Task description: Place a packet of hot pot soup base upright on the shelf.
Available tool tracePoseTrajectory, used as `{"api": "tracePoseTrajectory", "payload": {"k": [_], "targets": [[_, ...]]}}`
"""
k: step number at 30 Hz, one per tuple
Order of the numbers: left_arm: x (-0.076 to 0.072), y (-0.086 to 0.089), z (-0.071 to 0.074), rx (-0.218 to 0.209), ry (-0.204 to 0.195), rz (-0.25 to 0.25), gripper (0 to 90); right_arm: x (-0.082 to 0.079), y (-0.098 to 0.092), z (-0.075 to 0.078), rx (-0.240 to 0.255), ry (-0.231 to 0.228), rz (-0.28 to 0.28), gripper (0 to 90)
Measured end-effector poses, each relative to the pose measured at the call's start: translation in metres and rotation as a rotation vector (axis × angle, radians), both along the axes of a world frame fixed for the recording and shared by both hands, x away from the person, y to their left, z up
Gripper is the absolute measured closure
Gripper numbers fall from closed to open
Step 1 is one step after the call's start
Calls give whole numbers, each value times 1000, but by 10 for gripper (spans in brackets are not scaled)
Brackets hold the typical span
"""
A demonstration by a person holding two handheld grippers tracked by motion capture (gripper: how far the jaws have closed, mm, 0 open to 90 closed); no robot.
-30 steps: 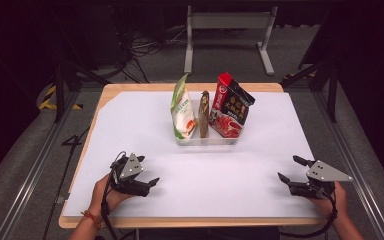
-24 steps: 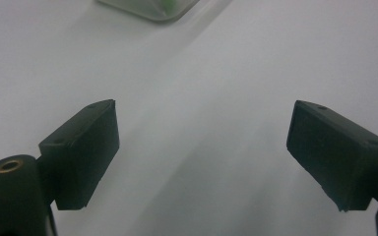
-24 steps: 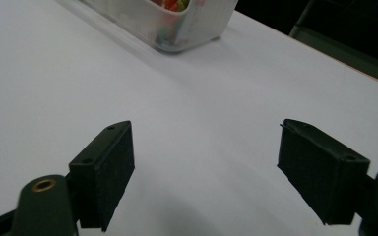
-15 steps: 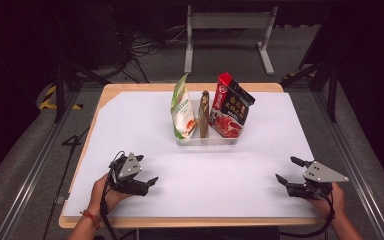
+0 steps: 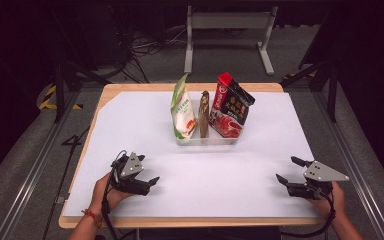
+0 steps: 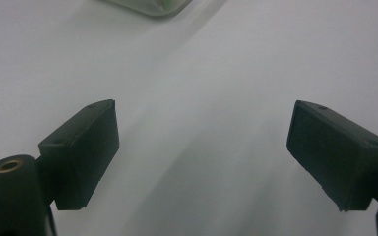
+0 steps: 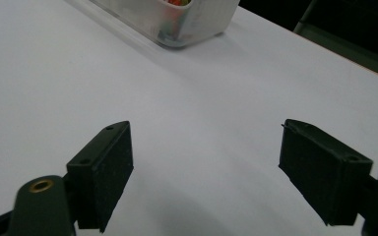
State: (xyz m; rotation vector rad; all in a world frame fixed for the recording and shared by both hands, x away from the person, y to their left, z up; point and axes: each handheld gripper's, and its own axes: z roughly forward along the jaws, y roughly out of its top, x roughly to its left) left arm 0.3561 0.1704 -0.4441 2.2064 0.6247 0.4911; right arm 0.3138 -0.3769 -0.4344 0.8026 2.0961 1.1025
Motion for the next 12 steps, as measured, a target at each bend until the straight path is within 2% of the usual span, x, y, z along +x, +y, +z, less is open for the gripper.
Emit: {"api": "tracePoseTrajectory", "payload": {"k": [6, 10, 12], "targets": [[-1, 1, 0, -2, -3, 1, 132, 0, 0, 1, 10, 3, 0, 188], [-1, 1, 0, -4, -2, 1, 132, 0, 0, 1, 36, 3, -10, 125], [1, 1, 0, -8, 3, 4, 132, 1, -1, 2, 56, 0, -20, 124]]}}
